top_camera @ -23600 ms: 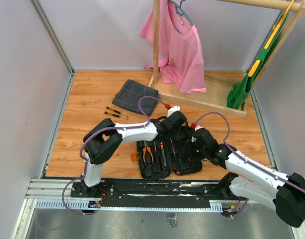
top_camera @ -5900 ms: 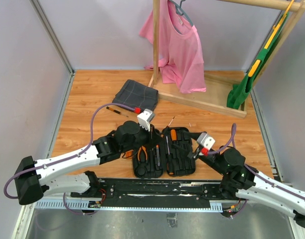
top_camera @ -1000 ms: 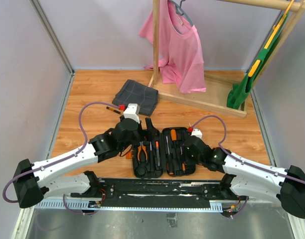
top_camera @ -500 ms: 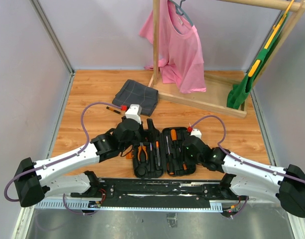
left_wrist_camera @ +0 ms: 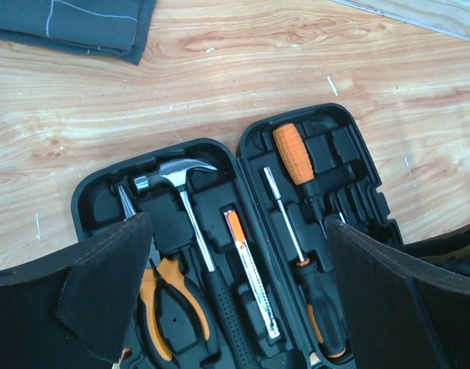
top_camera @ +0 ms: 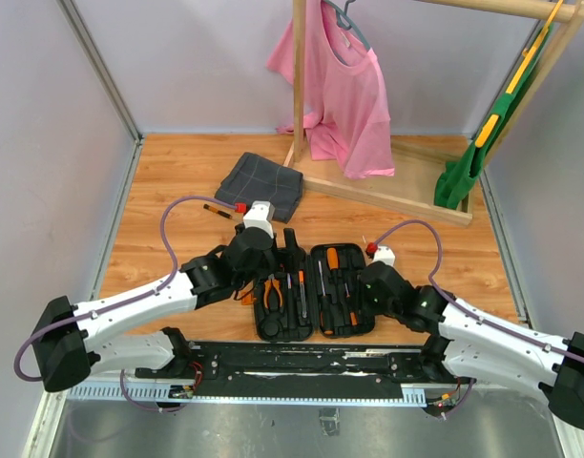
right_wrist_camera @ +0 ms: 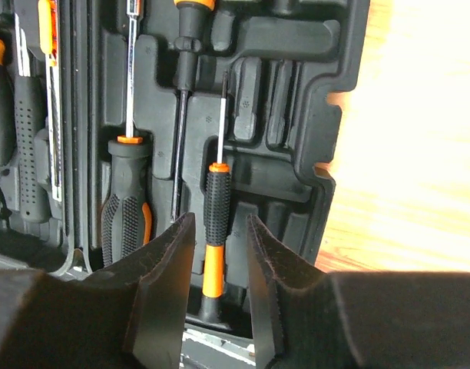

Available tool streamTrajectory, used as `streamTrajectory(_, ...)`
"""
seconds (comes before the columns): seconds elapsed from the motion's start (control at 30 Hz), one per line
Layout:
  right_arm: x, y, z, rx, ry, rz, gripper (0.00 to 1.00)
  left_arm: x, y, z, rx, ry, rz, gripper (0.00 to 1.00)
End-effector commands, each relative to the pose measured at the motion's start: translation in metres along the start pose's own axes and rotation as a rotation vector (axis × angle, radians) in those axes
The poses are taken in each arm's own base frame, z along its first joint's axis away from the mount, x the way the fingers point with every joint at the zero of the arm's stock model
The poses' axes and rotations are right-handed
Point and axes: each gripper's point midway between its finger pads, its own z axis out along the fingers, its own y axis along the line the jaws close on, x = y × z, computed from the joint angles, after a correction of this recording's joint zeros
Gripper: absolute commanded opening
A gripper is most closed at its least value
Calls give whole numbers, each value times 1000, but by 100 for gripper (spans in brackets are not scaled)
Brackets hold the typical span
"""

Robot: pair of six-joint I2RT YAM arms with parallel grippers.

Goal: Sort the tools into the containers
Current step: Place the screwdriver in the storage box.

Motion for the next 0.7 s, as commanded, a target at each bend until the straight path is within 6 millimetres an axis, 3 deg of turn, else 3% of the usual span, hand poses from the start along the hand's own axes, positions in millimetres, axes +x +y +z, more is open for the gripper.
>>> streamTrajectory(0.0, -9, -10, -7, 48, -13, -21, 32, -12, -2, 3, -13, -39, -29, 99)
streamTrajectory(0.33, -16, 4, -8, 25, 17, -40, 20, 3, -11, 16, 17, 22, -13, 99)
streamTrajectory(0.67, -19, 8, -2, 71, 91, -101, 18, 20, -6, 21, 1, 66, -5, 98)
